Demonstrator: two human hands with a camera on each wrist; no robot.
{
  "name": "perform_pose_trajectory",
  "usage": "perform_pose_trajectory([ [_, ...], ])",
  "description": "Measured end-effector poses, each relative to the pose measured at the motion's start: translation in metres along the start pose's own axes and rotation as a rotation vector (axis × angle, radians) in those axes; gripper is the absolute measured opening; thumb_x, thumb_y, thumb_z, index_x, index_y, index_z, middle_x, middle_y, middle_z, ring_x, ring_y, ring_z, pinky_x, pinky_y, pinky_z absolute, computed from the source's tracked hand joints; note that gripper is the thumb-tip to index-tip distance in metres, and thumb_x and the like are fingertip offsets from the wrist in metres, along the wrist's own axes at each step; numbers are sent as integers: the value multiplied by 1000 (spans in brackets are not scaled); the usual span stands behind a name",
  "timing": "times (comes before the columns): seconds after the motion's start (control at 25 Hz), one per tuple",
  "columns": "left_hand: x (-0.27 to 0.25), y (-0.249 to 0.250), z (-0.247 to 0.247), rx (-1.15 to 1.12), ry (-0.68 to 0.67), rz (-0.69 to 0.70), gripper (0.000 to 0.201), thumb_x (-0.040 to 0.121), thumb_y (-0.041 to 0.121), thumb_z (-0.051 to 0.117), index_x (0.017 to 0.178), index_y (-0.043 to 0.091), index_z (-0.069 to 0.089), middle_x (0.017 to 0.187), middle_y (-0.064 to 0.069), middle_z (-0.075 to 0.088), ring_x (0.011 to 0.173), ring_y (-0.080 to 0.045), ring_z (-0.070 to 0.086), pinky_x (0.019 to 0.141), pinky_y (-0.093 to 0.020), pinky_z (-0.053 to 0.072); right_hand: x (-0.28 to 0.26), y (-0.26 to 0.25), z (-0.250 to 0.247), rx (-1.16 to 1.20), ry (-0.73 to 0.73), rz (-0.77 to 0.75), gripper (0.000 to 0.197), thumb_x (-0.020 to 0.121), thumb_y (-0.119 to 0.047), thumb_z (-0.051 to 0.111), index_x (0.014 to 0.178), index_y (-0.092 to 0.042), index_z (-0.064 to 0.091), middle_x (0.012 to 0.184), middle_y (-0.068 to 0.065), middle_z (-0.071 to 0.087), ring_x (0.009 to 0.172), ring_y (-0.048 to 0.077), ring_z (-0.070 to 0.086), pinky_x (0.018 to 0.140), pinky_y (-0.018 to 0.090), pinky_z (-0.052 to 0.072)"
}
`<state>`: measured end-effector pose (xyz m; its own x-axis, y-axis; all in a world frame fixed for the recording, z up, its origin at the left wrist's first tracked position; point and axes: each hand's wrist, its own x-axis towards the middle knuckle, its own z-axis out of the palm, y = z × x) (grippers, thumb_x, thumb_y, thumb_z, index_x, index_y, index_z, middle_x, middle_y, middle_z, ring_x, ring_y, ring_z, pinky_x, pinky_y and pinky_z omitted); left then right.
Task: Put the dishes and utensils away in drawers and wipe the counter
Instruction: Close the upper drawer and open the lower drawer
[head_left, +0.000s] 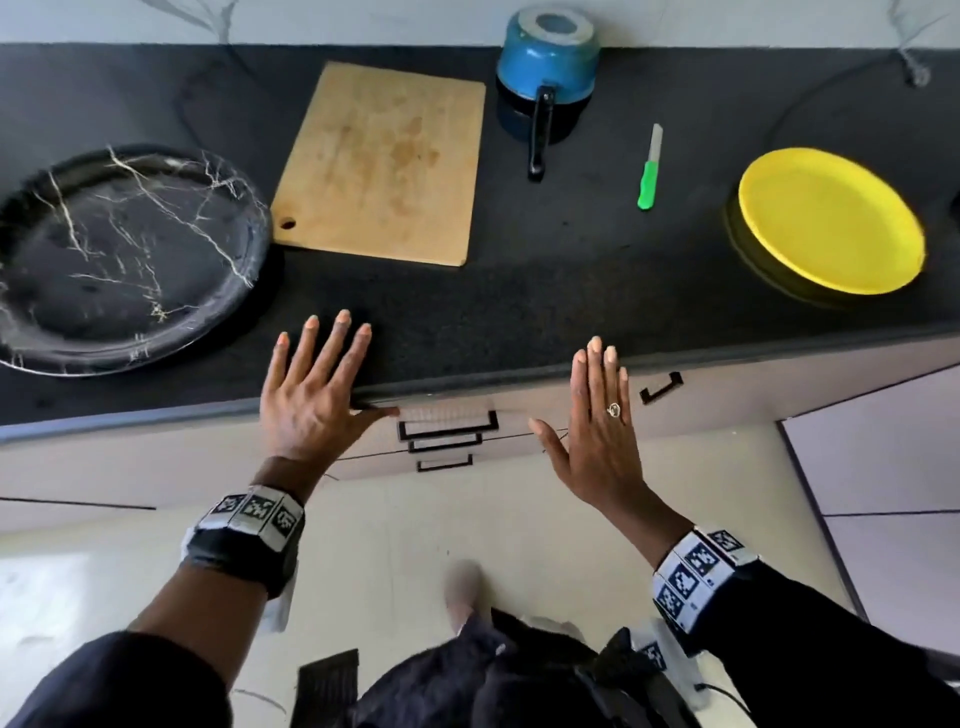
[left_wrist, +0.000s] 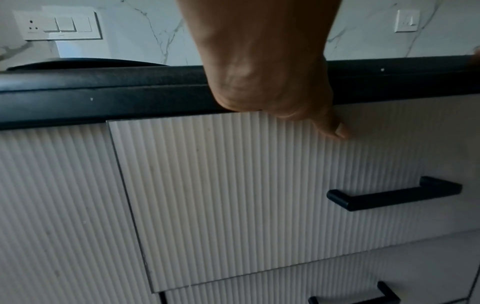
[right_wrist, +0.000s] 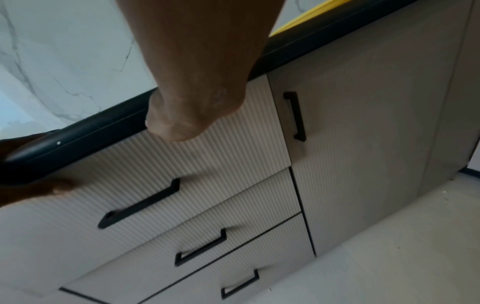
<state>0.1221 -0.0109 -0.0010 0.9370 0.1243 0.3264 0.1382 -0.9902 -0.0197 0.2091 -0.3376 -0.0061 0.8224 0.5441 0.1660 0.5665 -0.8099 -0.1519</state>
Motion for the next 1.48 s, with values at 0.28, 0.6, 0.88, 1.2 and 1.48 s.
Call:
perform_pose_trajectory([
  [0.28, 0, 6, 2, 61, 82, -5, 83, 68, 13, 62, 148, 19, 40, 155, -7, 38, 140, -36, 37, 114, -52, 28, -32, -23, 95, 87, -316, -339, 67, 86, -29, 62, 142, 2, 42, 144, 23, 41, 133, 39, 37, 112, 53, 31],
  [0.6, -4, -5, 13, 132, 159, 114, 70, 80, 18, 60, 148, 16, 42, 152, -3, 42, 140, -32, 39, 113, -48, 33, 21, -46, 218, 11, -840, -249, 90, 85, -35, 62, 153, -1, 14, 160, 16, 20, 147, 31, 19, 120, 44, 14],
  [0.88, -4, -7, 13, 142, 175, 113, 65, 85, 30, 59, 147, 17, 43, 151, -1, 43, 139, -29, 41, 113, -44, 34, 22, -75, 239, -9, -840, -23, 71, 76, -37, 64, 137, -11, 39, 140, 9, 46, 135, 30, 38, 117, 46, 17],
  [1.2, -23, 23, 17, 32, 87, -184, 80, 93, 63, 41, 148, 5, 38, 150, -19, 39, 141, -36, 35, 115, -55, 26, -63, -72, 180, 139, -979, -183, 78, 81, -22, 61, 150, -6, 27, 148, 17, 37, 137, 32, 39, 115, 43, 29],
  [1.48, -248, 122, 37, -113, -588, -235, 99, 87, 48, 59, 156, 8, 1, 163, -15, -3, 150, -33, -2, 121, -52, 8, -177, 10, 108, 40, -521, -183, 88, 75, -26, 68, 151, -6, 28, 149, 17, 37, 135, 37, 37, 112, 47, 31],
])
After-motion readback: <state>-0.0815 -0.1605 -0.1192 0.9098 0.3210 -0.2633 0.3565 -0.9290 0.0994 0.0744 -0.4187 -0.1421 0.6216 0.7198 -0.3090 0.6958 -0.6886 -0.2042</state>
